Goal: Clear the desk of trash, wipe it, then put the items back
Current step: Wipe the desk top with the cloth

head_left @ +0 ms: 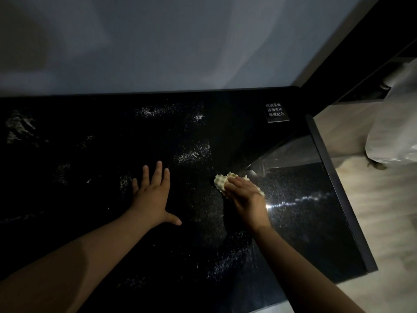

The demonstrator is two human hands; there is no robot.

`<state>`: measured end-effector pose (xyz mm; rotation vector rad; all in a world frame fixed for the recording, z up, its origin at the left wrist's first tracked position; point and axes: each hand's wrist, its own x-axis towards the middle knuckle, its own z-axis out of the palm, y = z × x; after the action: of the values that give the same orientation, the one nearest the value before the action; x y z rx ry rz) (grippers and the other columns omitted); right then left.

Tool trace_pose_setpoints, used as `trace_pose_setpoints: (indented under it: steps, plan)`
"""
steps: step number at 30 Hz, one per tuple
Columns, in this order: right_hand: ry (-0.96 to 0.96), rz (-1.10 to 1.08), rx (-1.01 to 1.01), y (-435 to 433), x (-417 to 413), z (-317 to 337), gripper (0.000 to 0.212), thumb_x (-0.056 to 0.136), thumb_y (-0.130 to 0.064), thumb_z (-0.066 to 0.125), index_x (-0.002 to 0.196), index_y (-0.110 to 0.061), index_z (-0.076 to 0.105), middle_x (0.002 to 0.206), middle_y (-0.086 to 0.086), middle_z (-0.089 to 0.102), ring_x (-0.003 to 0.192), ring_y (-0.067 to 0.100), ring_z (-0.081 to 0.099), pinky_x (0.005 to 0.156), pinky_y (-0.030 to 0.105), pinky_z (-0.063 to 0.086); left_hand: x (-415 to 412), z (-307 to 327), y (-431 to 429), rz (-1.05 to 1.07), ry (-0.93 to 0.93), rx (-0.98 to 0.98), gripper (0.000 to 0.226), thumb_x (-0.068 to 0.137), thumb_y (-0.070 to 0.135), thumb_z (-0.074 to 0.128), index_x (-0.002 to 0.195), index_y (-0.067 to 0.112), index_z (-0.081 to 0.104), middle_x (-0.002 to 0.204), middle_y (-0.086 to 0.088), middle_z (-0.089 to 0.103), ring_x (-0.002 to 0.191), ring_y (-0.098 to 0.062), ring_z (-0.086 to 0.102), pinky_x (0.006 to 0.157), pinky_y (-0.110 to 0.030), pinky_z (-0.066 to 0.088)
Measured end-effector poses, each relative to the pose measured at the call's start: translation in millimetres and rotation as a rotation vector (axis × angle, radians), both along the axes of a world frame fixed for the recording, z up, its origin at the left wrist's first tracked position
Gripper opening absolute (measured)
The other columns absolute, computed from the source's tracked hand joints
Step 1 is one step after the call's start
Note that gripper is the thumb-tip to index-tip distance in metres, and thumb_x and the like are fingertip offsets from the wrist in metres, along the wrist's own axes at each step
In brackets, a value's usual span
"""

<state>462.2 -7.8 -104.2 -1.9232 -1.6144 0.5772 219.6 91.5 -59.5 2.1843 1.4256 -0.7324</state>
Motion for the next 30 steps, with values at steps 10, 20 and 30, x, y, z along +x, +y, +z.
trace_pose_setpoints:
  steps: [10, 20, 30]
  plan:
    - [-0.023, -0.057, 0.001, -40, -15, -2, 0.025, 0.087, -0.019, 0.068, 0.111, -0.025, 0.071, 0.127, -0.005, 0.063, 0.124, 0.013, 0.054, 0.107, 0.044, 0.039, -8, 8, -35, -0.046, -0.083, -0.032, 0.137, 0.06, 0.073, 0.07, 0.151, 0.017, -0.014, 0.154, -0.009, -0.031, 0.143, -0.038, -0.023, 0.117, -0.054, -0.001]
    - [-0.034, -0.127, -0.011, -89, -38, -1, 0.029, 0.085, -0.016, 0.07, 0.112, -0.025, 0.071, 0.127, -0.005, 0.063, 0.123, 0.015, 0.054, 0.109, 0.045, 0.038, -22, -1, -75, -0.162, -0.056, -0.04, 0.133, 0.063, 0.071, 0.07, 0.151, 0.017, -0.015, 0.154, -0.01, -0.033, 0.141, -0.04, -0.025, 0.117, -0.058, 0.0]
    - [-0.032, -0.136, -0.002, -125, -49, 3, 0.026, 0.085, -0.018, 0.07, 0.111, -0.022, 0.072, 0.126, -0.003, 0.064, 0.124, 0.016, 0.053, 0.107, 0.042, 0.039, -14, 0, -73, -0.159, -0.014, -0.017, 0.136, 0.061, 0.067, 0.074, 0.151, 0.017, -0.014, 0.154, -0.011, -0.031, 0.142, -0.042, -0.021, 0.116, -0.06, 0.003]
